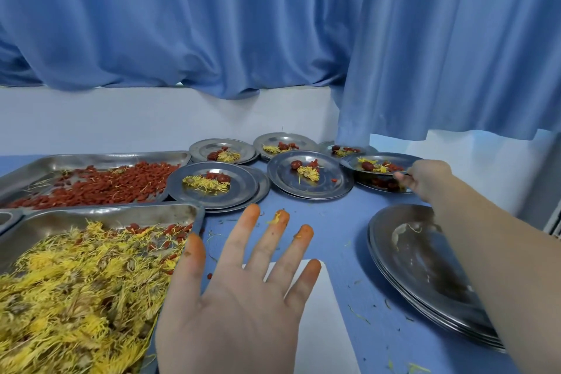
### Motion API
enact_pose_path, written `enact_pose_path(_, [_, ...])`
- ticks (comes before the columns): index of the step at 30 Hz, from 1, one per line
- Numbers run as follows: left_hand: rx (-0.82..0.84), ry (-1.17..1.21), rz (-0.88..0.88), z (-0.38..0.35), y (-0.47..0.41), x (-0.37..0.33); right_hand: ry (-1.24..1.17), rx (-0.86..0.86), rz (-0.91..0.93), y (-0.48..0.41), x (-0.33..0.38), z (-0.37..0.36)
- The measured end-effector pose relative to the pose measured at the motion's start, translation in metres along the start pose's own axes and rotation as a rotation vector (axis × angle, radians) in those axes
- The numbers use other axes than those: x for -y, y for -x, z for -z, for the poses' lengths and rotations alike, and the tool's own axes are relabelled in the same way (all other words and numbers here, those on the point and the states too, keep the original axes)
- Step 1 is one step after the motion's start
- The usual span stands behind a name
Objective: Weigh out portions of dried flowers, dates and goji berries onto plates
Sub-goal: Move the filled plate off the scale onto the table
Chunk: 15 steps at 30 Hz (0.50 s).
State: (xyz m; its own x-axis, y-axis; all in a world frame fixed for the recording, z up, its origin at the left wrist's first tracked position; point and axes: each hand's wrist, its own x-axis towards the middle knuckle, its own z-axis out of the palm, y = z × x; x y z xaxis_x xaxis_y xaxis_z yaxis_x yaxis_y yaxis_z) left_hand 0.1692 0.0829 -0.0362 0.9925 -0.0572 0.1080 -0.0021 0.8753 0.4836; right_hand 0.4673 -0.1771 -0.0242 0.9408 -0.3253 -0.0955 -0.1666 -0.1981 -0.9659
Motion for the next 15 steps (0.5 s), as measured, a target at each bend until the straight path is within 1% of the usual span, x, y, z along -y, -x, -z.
enact_pose_path(1, [-0.007,0.004,-0.009,-0.001,0.0,-0.001,0.196,-0.021,0.017,0.006,0.001,0.0])
enact_pose_path(2, [-0.019,0.011,-0.017,-0.002,0.001,-0.001,0.313,-0.078,0.056,0.003,-0.003,-0.001])
enact_pose_path(3, [-0.038,0.017,-0.023,-0.003,0.001,-0.001,0.158,-0.074,0.056,0.001,-0.001,0.001])
enact_pose_path(4, [-0.057,0.021,-0.028,-0.004,0.002,0.0,-0.089,-0.041,-0.012,0.0,0.002,-0.002])
enact_pose_path(5, [-0.073,0.021,-0.034,-0.005,0.002,0.0,-0.266,0.008,-0.012,0.002,0.005,0.0])
enact_pose_path(7, [-0.101,0.018,-0.037,-0.006,0.002,0.003,-0.387,0.021,-0.085,0.005,0.008,-0.001])
enact_pose_path(11, [-0.141,0.022,-0.01,-0.012,0.004,0.005,-0.434,0.041,-0.179,0.019,0.012,0.008])
enact_pose_path(13, [-0.152,0.039,-0.004,-0.017,0.006,0.006,-0.357,0.028,-0.14,0.02,0.013,0.012])
enact_pose_path(15, [-0.162,0.035,-0.015,-0.019,0.008,0.007,-0.189,-0.026,-0.043,0.025,0.012,0.018])
